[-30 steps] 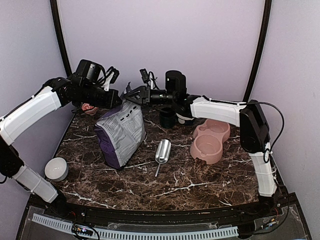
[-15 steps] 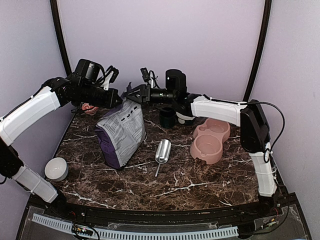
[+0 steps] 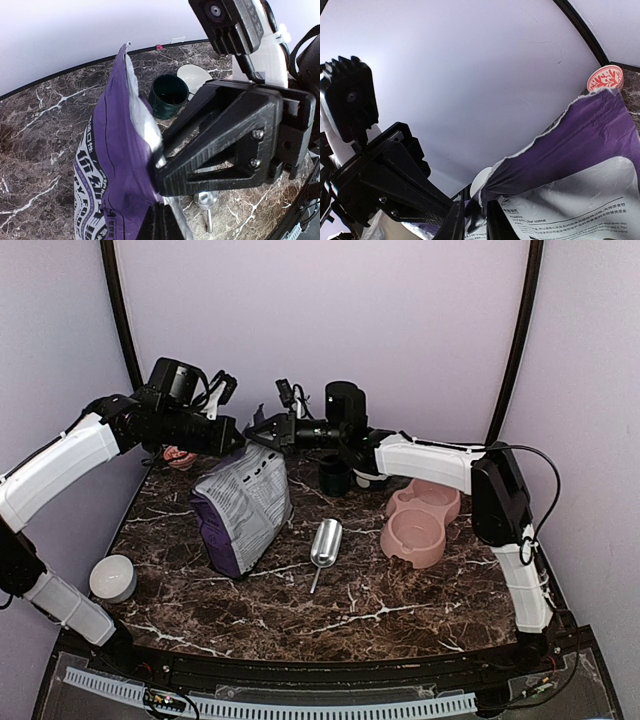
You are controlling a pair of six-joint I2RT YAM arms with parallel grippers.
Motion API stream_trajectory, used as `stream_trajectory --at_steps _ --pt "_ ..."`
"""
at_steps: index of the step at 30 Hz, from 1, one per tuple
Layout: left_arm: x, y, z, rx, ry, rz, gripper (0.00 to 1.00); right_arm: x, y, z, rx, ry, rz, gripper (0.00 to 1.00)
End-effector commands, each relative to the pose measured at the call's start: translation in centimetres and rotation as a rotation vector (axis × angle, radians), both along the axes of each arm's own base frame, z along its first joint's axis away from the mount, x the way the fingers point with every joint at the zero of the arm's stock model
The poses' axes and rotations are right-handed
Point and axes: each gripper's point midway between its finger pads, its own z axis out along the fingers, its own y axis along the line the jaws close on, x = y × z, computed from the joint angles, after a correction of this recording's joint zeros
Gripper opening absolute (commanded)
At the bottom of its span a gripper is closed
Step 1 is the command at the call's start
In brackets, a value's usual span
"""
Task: Serve the pet food
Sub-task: Open the pet food bag at the center of the board.
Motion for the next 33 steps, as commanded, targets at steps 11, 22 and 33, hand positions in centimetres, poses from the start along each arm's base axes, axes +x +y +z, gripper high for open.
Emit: stream_trajectory --at_steps 11,22,33 --pt "-0.4 1.1 1.1 -0.021 -0.024 0.042 0.00 -0.8 0.5 0.1 0.005 -0.066 0.040 0.00" --pt "-0.4 5.0 4.0 0.007 -0.118 0.227 0.00 0.8 -0.6 -1.9 -0.161 -0.161 -0.091 0.00" --pt "-1.1 2.0 3.8 -0.062 -0.069 0.079 0.14 0.6 -0.5 -1.1 -0.129 -0.156 -0.077 0.00"
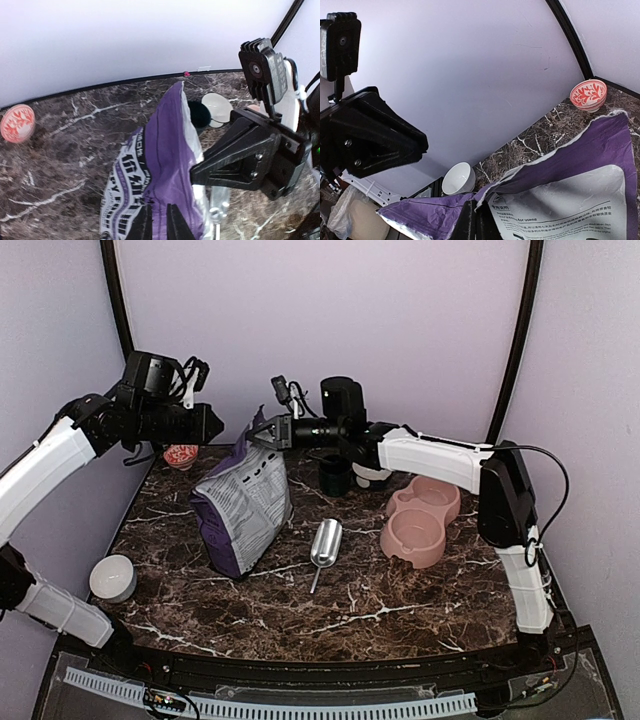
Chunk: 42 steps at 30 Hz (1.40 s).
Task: Serve the pet food
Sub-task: Open the pet food bag at the center of the board.
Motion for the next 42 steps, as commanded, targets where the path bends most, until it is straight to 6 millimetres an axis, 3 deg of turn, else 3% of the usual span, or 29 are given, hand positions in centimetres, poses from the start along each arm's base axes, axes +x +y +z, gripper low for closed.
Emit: stream_trajectory --at_steps 1,6,23,28,32,35,38,42 --pt "-0.8 -2.5 -0.2 -0.060 0.044 -0.132 0.19 0.3 -0.3 -0.3 -0.020 0.020 -0.015 0.00" --pt "-1.3 -3.9 -1.5 -0.083 0.088 -0.205 0.36 0.0 -0.3 0.6 0.015 0.023 0.002 0.00" --pt "0.3 -3.6 -5.8 0.001 0.158 -0.151 0.35 -0.6 -0.5 1.9 0.074 0.050 0.057 0.00" --pt "0.6 -2.8 -6.0 0.031 0.148 -0.112 0.10 -0.7 -0.5 1.9 0.081 0.058 0.068 0.00" --pt "0.7 -2.1 -6.3 0.068 0.147 -0.093 0.00 -0.9 -0.7 2.6 0.102 0.063 0.084 0.00" --pt "0.8 -1.8 -6.5 0.089 0.146 -0.082 0.00 -1.1 -0.8 2.8 0.104 0.067 0.094 0.00" --pt "0.8 -1.6 -6.2 0.092 0.136 -0.074 0.00 -1.4 -1.0 2.6 0.098 0.066 0.100 0.36" --pt "0.7 -1.5 -5.2 0.071 0.110 -0.070 0.00 -1.7 -1.1 1.4 0.078 0.077 0.106 0.40"
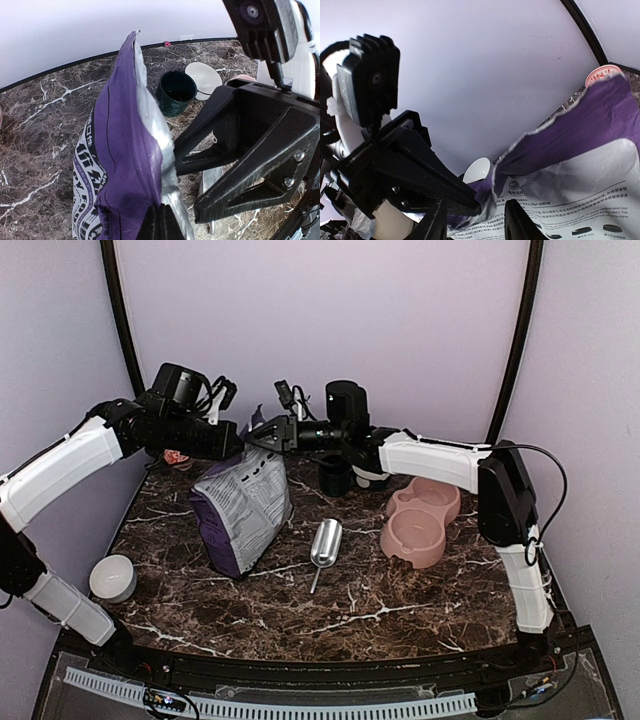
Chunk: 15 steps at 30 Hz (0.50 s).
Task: Serve the pet food
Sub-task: Open the pet food bag at the center of the board.
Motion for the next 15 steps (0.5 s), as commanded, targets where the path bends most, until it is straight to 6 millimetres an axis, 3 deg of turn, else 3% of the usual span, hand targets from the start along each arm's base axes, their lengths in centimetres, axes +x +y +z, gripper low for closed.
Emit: stream_trajectory --at_steps 1,15 --pt "0.1 1.9 -0.2 0.051 -0.017 0.056 0.00 -0.7 -0.6 1.1 0.030 -0.033 0.029 0.40" --pt "0.0 1.4 0.4 0.013 -0.029 0.037 0.00 -1.1 0.5 0.7 0.028 -0.021 0.052 0.39"
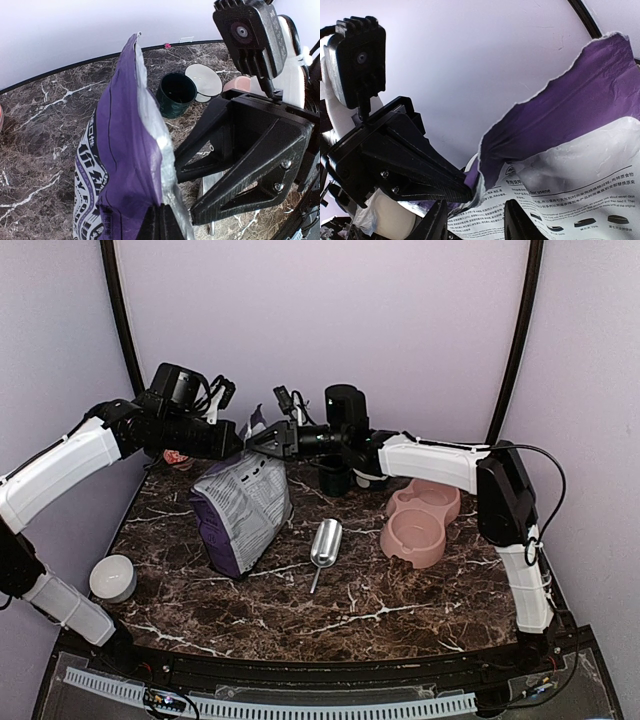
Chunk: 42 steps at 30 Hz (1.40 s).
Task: Serve the pet food
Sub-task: Open the pet food bag at the center of the board.
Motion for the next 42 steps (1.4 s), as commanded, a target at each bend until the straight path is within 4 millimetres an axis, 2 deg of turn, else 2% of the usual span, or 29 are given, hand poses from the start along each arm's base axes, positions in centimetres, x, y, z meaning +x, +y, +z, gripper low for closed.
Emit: stream_trajectory --at_steps 1,6,10,14,21,27,36,42 --pt "0.0 1.2 0.1 0.014 -0.018 0.030 0.00 -0.4 0.6 2.1 0.049 -0.042 0.020 0.39" --pt "-0.1 1.2 0.3 0.008 -0.022 0.031 0.00 -0.3 1.0 1.9 0.051 -0.033 0.019 0.37" --pt "-0.2 1.3 0.3 0.005 -0.024 0.034 0.00 -0.1 1.2 1.7 0.049 -0.026 0.015 0.31" --pt "-0.3 1.4 0.4 0.000 -0.026 0.036 0.00 0.0 1.3 1.1 0.039 -0.022 0.015 0.22" --pt "-0.5 1.3 0.8 -0.018 -0.034 0.032 0.00 0.0 1.5 0.3 0.020 -0.019 0.007 0.00" --pt "-0.6 1.4 0.9 -0.020 -0.035 0.039 0.00 0.0 1.5 0.1 -0.010 -0.047 -0.008 0.00" --pt "-0.6 3.6 2.5 0.022 -0.068 0.135 0.00 3.0 0.5 -2.8 -0.253 -0.159 -0.204 0.00" --pt "-0.7 4.4 3.6 0.027 -0.079 0.172 0.00 3.7 -0.3 -3.1 -0.311 -0.195 -0.263 0.00"
